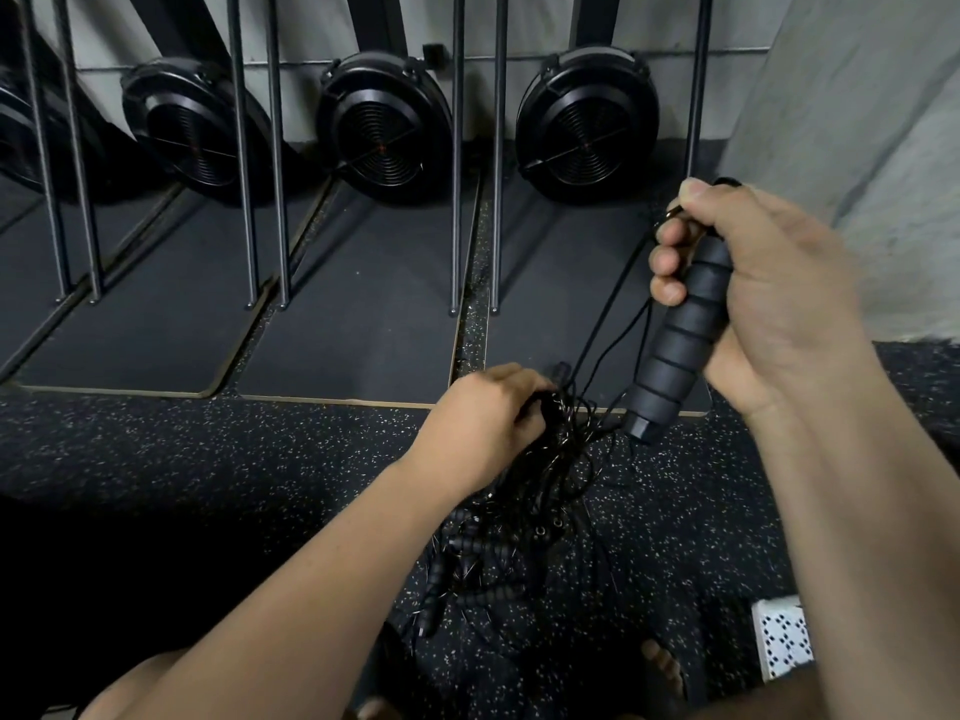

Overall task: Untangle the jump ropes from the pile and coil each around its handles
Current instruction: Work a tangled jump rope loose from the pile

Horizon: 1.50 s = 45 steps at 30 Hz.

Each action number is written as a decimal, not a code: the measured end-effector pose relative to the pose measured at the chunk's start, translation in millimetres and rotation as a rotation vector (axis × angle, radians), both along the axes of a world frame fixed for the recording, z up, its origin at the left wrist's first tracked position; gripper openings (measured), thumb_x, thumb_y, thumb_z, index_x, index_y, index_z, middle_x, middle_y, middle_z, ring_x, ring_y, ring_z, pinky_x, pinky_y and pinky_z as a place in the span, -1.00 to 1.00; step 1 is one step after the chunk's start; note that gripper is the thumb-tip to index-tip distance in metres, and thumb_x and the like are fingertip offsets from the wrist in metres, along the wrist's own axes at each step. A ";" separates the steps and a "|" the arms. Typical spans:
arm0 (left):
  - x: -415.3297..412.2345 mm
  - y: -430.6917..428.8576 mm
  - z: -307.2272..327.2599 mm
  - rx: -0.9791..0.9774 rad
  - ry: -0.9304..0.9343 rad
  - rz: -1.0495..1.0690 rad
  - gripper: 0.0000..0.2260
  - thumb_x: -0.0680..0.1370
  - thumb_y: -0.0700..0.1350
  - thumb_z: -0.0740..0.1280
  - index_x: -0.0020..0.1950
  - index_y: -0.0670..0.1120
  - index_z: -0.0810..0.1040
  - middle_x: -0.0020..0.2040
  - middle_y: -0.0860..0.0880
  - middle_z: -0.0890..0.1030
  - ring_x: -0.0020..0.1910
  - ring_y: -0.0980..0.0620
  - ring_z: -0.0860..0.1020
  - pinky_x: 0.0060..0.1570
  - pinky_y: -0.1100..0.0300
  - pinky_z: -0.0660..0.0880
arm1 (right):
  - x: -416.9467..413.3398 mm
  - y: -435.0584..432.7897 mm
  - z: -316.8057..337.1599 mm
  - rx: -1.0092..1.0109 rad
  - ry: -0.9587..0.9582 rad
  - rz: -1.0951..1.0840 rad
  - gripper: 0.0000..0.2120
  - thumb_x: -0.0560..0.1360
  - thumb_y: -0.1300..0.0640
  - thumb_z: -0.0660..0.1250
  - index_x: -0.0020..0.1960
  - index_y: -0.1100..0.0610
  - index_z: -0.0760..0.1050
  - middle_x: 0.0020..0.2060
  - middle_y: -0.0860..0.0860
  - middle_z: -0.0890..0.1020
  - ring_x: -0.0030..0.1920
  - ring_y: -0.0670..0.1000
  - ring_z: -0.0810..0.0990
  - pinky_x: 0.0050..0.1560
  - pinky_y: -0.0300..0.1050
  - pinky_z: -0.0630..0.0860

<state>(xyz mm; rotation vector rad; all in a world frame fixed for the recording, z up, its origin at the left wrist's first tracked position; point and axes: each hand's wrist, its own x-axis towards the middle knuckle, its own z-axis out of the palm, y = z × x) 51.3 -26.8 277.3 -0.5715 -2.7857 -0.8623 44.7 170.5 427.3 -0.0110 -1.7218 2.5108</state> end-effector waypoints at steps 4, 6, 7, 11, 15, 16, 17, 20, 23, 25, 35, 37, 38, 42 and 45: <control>1.0 -1.0 -0.3 0.069 0.014 0.002 -0.79 0.59 -0.11 0.38 0.18 -0.05 0.72 0.06 0.04 0.70 -0.05 0.02 0.70 -0.01 0.07 0.66 | -0.3 2.2 1.8 -0.006 -0.008 -0.027 -0.83 0.67 0.22 0.36 -0.10 0.12 0.48 -0.29 0.01 0.57 -0.33 -0.05 0.54 -0.39 -0.21 0.41; 2.9 -1.1 0.4 0.143 0.011 0.028 -0.88 0.59 -0.16 0.47 0.12 -0.03 0.71 0.01 0.08 0.69 -0.08 0.11 0.65 0.02 0.09 0.63 | -1.2 4.1 2.0 -0.015 -0.009 -0.049 -0.85 0.67 0.22 0.36 -0.08 0.13 0.49 -0.29 0.01 0.58 -0.33 -0.05 0.55 -0.38 -0.21 0.41; 4.3 -0.2 1.4 0.171 0.002 0.054 -0.90 0.59 -0.17 0.48 0.09 -0.03 0.68 -0.01 0.10 0.67 -0.10 0.16 0.62 0.00 0.11 0.62 | -1.8 4.7 1.6 -0.018 -0.009 -0.058 -0.86 0.67 0.22 0.37 -0.07 0.13 0.49 -0.29 0.01 0.58 -0.32 -0.05 0.55 -0.38 -0.21 0.42; 4.5 2.3 6.0 0.211 0.000 0.179 -0.94 0.63 -0.14 0.44 0.09 -0.06 0.61 -0.04 0.08 0.67 -0.11 0.11 0.63 -0.05 0.05 0.63 | -3.2 6.1 -0.7 -0.019 -0.007 -0.084 -0.86 0.66 0.22 0.37 -0.07 0.13 0.50 -0.30 0.02 0.58 -0.32 -0.03 0.56 -0.39 -0.20 0.42; 3.6 -1.8 16.6 0.220 -0.099 0.259 -0.82 0.62 0.00 0.48 0.15 0.01 0.55 -0.14 0.16 0.62 -0.16 0.17 0.62 -0.16 0.23 0.57 | -3.1 7.0 -1.7 -0.022 0.007 -0.116 -0.91 0.66 0.21 0.37 -0.01 0.16 0.50 -0.28 0.03 0.59 -0.32 -0.02 0.57 -0.38 -0.20 0.43; 3.8 -3.1 17.6 0.218 -0.128 0.259 -0.81 0.61 0.01 0.49 0.16 0.03 0.56 -0.15 0.18 0.61 -0.16 0.22 0.61 -0.17 0.28 0.54 | -2.9 6.2 -2.2 -0.021 0.009 -0.120 -0.91 0.66 0.21 0.37 -0.01 0.16 0.49 -0.28 0.03 0.59 -0.32 -0.02 0.57 -0.39 -0.20 0.42; 4.0 -4.7 18.6 0.203 -0.145 0.249 -0.81 0.61 0.02 0.50 0.18 0.05 0.58 -0.14 0.18 0.61 -0.16 0.25 0.60 -0.16 0.30 0.54 | -2.8 5.2 -2.2 -0.020 0.011 -0.123 -0.90 0.66 0.22 0.37 -0.02 0.16 0.49 -0.29 0.03 0.59 -0.32 -0.02 0.57 -0.39 -0.20 0.42; 2.7 -12.6 19.2 0.197 -0.216 0.188 -0.80 0.61 0.06 0.48 0.23 0.11 0.65 -0.13 0.16 0.67 -0.21 0.26 0.61 -0.17 0.36 0.53 | -2.0 2.3 -1.3 -0.026 0.019 -0.131 -0.90 0.67 0.23 0.36 -0.02 0.16 0.49 -0.29 0.03 0.59 -0.32 -0.03 0.57 -0.38 -0.20 0.42; 5.0 -16.5 20.8 0.372 -0.444 0.079 -0.76 0.68 0.01 0.39 0.35 0.14 0.65 -0.10 0.11 0.75 -0.33 0.20 0.59 -0.20 0.28 0.52 | -0.8 1.3 0.2 -0.031 0.021 -0.116 -0.90 0.67 0.23 0.36 -0.03 0.16 0.49 -0.30 0.02 0.58 -0.32 -0.04 0.56 -0.37 -0.20 0.42; 8.6 -17.2 23.8 0.408 -0.545 0.020 -0.71 0.71 -0.06 0.36 0.43 0.14 0.60 -0.15 0.11 0.75 -0.40 0.17 0.54 -0.27 0.25 0.50 | -0.4 -0.4 0.5 -0.032 0.022 -0.102 -0.89 0.67 0.23 0.36 -0.03 0.16 0.49 -0.29 0.02 0.58 -0.32 -0.03 0.56 -0.38 -0.20 0.42; 13.1 -4.3 33.0 0.419 -0.680 -0.002 -0.58 0.56 -0.09 0.56 0.40 0.09 0.60 -0.13 -0.19 0.73 -0.52 0.12 0.53 -0.54 0.31 0.40 | 1.0 -2.1 1.5 -0.044 0.014 -0.074 -0.86 0.67 0.24 0.36 -0.07 0.15 0.48 -0.29 0.03 0.57 -0.32 -0.03 0.55 -0.38 -0.20 0.42; 10.7 -3.0 30.6 0.366 -0.705 0.002 -0.58 0.51 -0.05 0.60 0.33 0.09 0.62 -0.26 -0.21 0.69 -0.47 0.01 0.53 -0.52 0.28 0.39 | 1.2 -3.7 1.1 -0.041 0.012 -0.063 -0.84 0.67 0.24 0.35 -0.09 0.15 0.48 -0.30 0.03 0.56 -0.33 -0.02 0.54 -0.39 -0.21 0.42; 8.9 -2.6 29.7 0.331 -0.695 0.006 -0.60 0.48 -0.03 0.63 0.28 0.08 0.62 -0.27 -0.22 0.69 -0.45 -0.01 0.55 -0.50 0.28 0.40 | 1.2 -4.5 0.8 -0.044 0.014 -0.058 -0.84 0.67 0.25 0.35 -0.09 0.15 0.48 -0.30 0.03 0.56 -0.33 -0.02 0.53 -0.39 -0.21 0.41; 4.3 -1.9 26.4 0.150 -0.559 0.020 -0.59 0.39 0.09 0.68 0.10 0.05 0.59 -0.38 0.06 0.64 -0.47 0.13 0.56 -0.45 0.30 0.40 | 1.6 -5.5 0.6 -0.047 0.017 -0.045 -0.85 0.67 0.25 0.35 -0.07 0.16 0.47 -0.29 0.04 0.56 -0.33 -0.01 0.54 -0.39 -0.20 0.41; 4.6 -2.2 22.9 0.129 -0.494 0.032 -0.61 0.41 0.10 0.66 0.02 0.03 0.53 -0.45 0.14 0.58 -0.52 0.15 0.55 -0.48 0.29 0.37 | 2.0 -5.2 1.7 -0.049 0.018 -0.047 -0.88 0.67 0.24 0.35 -0.04 0.17 0.47 -0.28 0.03 0.56 -0.32 -0.03 0.54 -0.39 -0.20 0.42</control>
